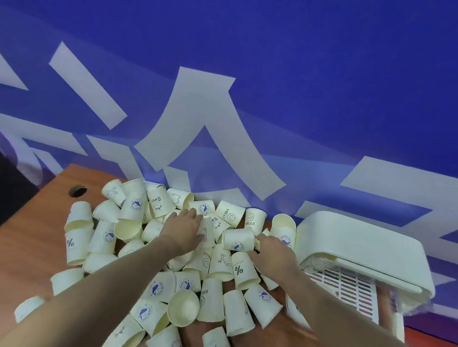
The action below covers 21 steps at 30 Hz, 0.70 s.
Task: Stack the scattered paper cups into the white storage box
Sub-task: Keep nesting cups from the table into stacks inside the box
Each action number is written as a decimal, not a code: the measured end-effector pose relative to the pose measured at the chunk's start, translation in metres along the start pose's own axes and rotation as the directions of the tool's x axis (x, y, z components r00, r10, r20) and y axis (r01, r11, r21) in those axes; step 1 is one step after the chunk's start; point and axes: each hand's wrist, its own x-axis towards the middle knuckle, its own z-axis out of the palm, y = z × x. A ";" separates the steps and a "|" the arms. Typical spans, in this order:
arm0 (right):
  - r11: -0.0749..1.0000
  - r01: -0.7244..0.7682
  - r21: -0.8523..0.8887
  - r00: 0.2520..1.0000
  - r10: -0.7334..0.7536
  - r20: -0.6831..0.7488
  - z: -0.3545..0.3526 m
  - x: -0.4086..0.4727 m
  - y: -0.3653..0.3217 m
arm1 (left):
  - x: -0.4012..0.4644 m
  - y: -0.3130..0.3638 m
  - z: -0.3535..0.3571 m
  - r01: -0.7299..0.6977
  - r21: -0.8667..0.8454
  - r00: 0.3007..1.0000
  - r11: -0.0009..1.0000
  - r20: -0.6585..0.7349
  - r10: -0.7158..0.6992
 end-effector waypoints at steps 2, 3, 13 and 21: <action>0.996 -0.074 0.047 0.997 0.072 0.030 0.006 0.014 -0.001 | 0.012 -0.008 0.006 0.004 -0.016 1.000 1.000 -0.007 -0.004; 0.993 -0.107 0.057 0.994 0.105 0.039 0.009 0.020 -0.001 | 0.017 -0.012 0.010 0.004 -0.029 1.000 1.000 -0.008 -0.005; 0.932 -0.272 0.239 0.962 0.258 0.088 0.034 0.058 -0.004 | 0.044 -0.034 0.038 -0.067 -0.158 0.996 0.985 -0.073 0.055; 0.920 -0.218 0.325 0.975 0.217 0.040 0.027 0.051 -0.005 | 0.031 -0.021 0.030 -0.366 0.003 0.914 0.931 -0.188 0.360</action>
